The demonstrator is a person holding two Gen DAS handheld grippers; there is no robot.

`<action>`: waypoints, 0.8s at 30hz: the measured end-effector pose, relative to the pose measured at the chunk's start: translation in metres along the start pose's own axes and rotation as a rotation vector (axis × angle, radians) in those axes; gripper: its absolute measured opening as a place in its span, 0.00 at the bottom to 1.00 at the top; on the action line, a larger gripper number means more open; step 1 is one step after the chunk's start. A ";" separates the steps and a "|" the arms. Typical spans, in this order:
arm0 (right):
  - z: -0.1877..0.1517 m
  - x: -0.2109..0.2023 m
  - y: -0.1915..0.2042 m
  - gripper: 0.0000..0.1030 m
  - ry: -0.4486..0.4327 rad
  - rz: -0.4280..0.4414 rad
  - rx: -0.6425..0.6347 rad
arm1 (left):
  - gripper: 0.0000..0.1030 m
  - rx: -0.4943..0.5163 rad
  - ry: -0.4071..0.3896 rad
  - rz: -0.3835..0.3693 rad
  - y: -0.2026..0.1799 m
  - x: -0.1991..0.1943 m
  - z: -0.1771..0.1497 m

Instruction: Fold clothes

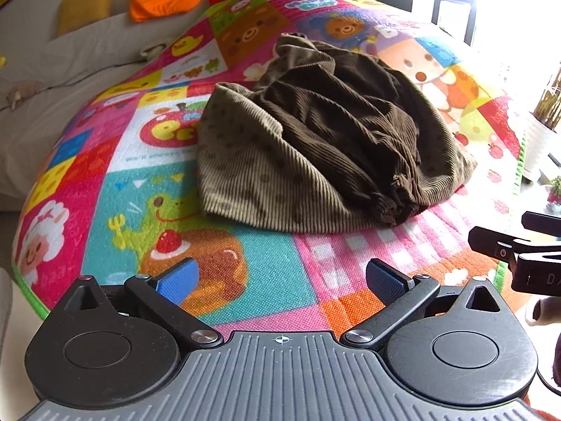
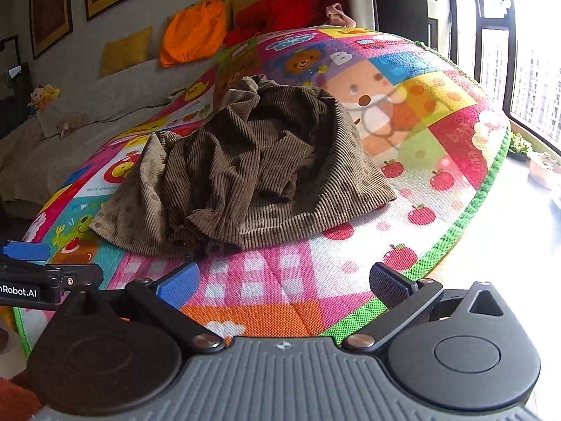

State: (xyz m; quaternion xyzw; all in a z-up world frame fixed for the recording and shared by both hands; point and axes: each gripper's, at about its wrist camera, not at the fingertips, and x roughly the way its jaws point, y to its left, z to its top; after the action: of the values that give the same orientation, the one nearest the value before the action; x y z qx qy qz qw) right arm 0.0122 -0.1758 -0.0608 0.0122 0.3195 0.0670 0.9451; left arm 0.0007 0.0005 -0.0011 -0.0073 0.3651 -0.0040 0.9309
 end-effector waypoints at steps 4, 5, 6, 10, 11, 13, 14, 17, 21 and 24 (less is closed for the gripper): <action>0.000 0.001 0.001 1.00 -0.002 -0.003 0.014 | 1.00 -0.002 0.015 0.000 0.000 0.001 0.000; -0.003 0.001 0.002 1.00 -0.008 -0.012 0.006 | 1.00 -0.002 0.019 0.000 0.001 0.001 0.000; -0.005 0.001 0.002 1.00 -0.011 -0.012 0.007 | 1.00 -0.003 0.023 0.000 0.001 0.002 0.000; -0.007 0.003 0.000 1.00 0.000 0.017 0.034 | 1.00 -0.006 0.038 0.001 0.002 0.004 -0.001; -0.007 0.003 0.001 1.00 0.004 0.020 0.033 | 1.00 -0.007 0.040 0.003 0.002 0.005 -0.001; -0.007 0.004 0.002 1.00 0.013 0.027 0.031 | 1.00 -0.007 0.044 0.004 0.002 0.005 -0.001; -0.008 0.005 0.002 1.00 0.017 0.029 0.030 | 1.00 -0.006 0.045 0.005 0.001 0.005 -0.001; -0.009 0.006 0.002 1.00 0.019 0.030 0.035 | 1.00 -0.004 0.049 0.006 0.001 0.006 -0.001; -0.010 0.007 0.002 1.00 0.024 0.029 0.034 | 1.00 -0.003 0.054 0.005 0.001 0.006 -0.001; -0.011 0.008 0.002 1.00 0.028 0.029 0.032 | 1.00 -0.003 0.055 0.005 0.002 0.007 -0.001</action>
State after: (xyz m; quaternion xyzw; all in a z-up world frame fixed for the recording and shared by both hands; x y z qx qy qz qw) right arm 0.0115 -0.1728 -0.0739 0.0311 0.3336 0.0759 0.9392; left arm 0.0048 0.0019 -0.0063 -0.0077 0.3907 -0.0015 0.9205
